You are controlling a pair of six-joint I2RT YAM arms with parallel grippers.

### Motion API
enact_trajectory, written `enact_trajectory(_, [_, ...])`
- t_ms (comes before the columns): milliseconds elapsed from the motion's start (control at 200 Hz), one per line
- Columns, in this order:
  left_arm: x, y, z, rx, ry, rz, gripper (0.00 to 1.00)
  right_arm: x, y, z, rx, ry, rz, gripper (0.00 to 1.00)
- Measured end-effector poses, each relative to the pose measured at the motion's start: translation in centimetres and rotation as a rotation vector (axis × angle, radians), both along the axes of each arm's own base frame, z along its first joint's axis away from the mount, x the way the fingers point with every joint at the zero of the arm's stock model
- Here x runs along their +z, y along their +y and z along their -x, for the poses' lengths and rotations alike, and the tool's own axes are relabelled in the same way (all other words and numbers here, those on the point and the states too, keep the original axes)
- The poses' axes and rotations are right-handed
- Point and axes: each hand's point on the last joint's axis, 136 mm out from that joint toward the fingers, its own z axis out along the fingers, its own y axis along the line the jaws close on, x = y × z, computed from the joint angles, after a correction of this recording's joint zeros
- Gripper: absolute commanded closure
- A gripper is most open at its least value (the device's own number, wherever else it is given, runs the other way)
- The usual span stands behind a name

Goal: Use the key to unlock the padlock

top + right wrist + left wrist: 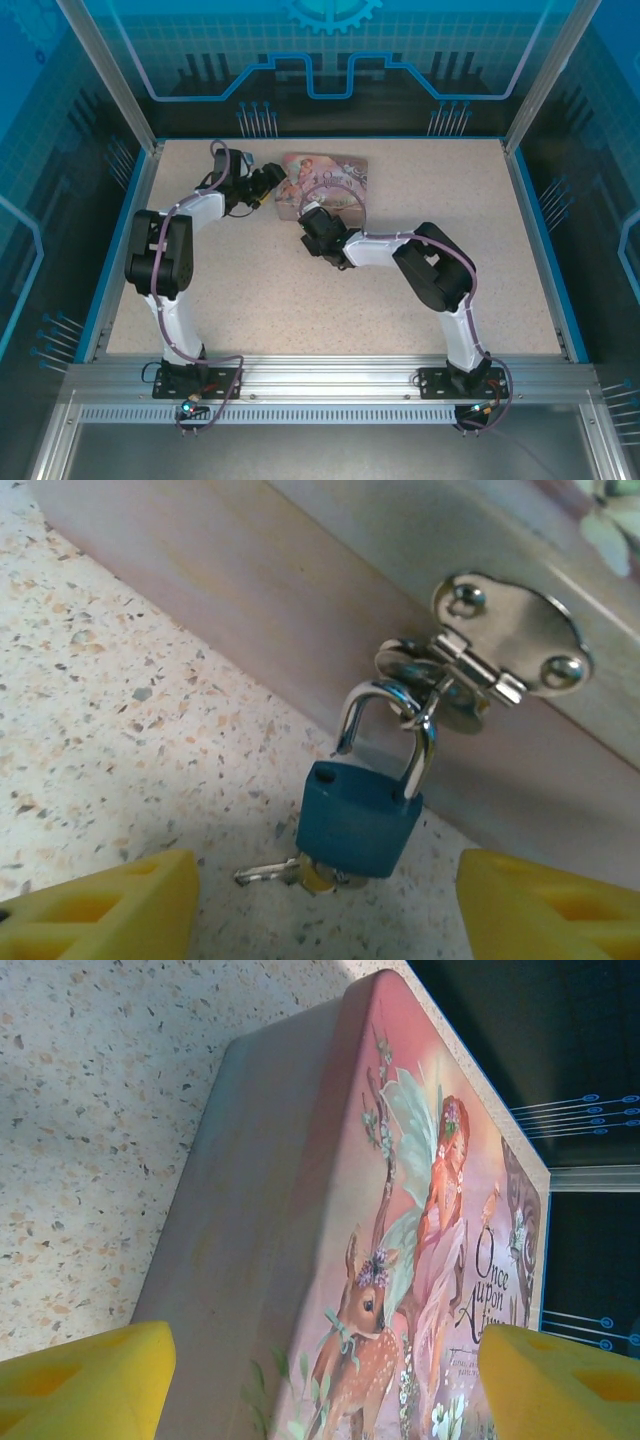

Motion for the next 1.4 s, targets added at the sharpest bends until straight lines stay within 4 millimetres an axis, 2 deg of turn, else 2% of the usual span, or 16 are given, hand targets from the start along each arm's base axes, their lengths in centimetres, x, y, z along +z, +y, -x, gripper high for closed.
enact_trajectory(125, [-0.4, -0.9, 0.3, -0.022, 0.008, 0.005, 0.2, 0.0, -0.3, -0.3, -0.008, -0.021, -0.006, 0.31])
enact_trajectory(195, [-0.5, -1.9, 0.6, -0.046, 0.012, 0.01, 0.2, -0.2, -0.9, 0.2, 0.005, -0.013, -0.02, 0.28])
enact_trajectory(300, [-0.4, -3.6, 1.0, -0.081, 0.009, 0.013, 0.2, -0.5, -3.3, 1.9, 0.038, 0.034, -0.056, 0.16])
enact_trajectory(395, [-0.5, -5.3, 1.8, -0.115, 0.003, 0.014, 0.2, 0.3, -6.2, 3.8, 0.051, 0.043, -0.112, 0.07])
enact_trajectory(460, [-0.5, -6.5, 2.7, -0.142, 0.005, 0.013, 0.19, 0.9, -7.9, 5.4, 0.056, 0.041, -0.147, 0.06])
enact_trajectory(565, [0.0, -8.7, 3.9, -0.186, -0.001, 0.017, 0.2, 1.2, -9.5, 7.2, 0.06, 0.027, -0.207, 0.07])
enact_trajectory(750, [0.6, -13.2, 5.6, -0.265, -0.013, 0.039, 0.2, -1.0, -11.5, 8.8, 0.015, 0.042, -0.238, 0.09])
enact_trajectory(850, [0.7, -14.4, 6.3, -0.29, -0.017, 0.042, 0.19, -1.2, -11.9, 8.1, -0.03, 0.033, -0.294, 0.11])
enact_trajectory(975, [2.2, -13.9, 6.2, -0.277, -0.047, 0.027, 0.19, -0.5, -12.9, 6.5, -0.095, 0.015, -0.405, 0.11])
enact_trajectory(1111, [5.8, -12.8, 6.0, -0.265, -0.125, 0.023, 0.18, 0.5, -14.3, 4.7, -0.142, 0.001, -0.581, 0.19])
enact_trajectory(1236, [9.2, -12.4, 4.9, -0.265, -0.197, 0.016, 0.19, -0.1, -16.2, 3.2, -0.173, 0.033, -0.724, 0.25])
enact_trajectory(1401, [13.5, -12.8, 3.4, -0.282, -0.285, 0.017, 0.2, 0.6, -15.8, 2.0, -0.133, 0.044, -0.885, 0.32])
